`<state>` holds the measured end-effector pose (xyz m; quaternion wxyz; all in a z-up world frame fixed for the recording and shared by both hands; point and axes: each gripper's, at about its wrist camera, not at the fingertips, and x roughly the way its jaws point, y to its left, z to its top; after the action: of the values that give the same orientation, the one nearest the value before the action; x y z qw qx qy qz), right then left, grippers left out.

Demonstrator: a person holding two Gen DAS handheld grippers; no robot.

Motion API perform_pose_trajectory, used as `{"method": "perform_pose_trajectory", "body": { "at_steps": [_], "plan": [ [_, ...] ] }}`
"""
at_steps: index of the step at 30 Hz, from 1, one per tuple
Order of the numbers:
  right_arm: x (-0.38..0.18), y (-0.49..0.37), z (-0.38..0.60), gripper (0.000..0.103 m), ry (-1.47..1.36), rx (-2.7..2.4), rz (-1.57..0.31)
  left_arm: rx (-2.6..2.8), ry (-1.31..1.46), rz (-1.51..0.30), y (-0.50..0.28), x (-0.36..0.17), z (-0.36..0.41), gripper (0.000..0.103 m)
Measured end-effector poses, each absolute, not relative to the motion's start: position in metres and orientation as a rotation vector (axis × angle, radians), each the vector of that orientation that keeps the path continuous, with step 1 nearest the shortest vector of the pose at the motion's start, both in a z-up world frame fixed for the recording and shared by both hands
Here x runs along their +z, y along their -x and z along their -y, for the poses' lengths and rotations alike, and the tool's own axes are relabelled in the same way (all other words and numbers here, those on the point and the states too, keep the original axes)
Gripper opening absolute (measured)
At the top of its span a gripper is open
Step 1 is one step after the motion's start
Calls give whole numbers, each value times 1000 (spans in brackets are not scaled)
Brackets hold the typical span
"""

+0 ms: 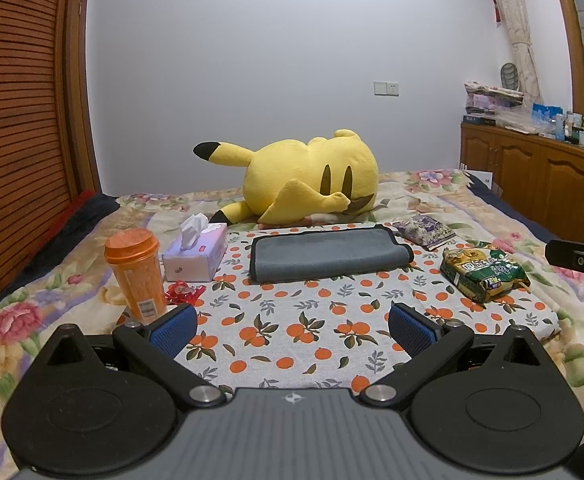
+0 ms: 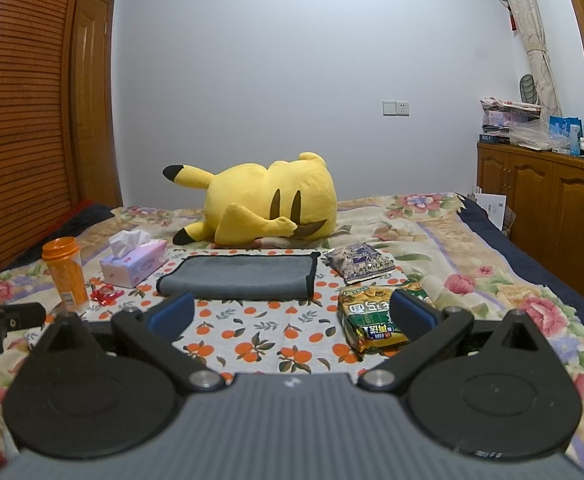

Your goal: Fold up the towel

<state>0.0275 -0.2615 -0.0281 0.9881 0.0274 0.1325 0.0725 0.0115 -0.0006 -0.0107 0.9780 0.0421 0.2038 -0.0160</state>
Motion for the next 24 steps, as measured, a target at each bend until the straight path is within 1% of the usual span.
{"method": "perform_pose_trajectory", "body": {
  "at_steps": [24],
  "plan": [
    [-28,-27,261,103,-54,145,-266,-29,-83,-415,-11,-12,1,103]
  ]
}}
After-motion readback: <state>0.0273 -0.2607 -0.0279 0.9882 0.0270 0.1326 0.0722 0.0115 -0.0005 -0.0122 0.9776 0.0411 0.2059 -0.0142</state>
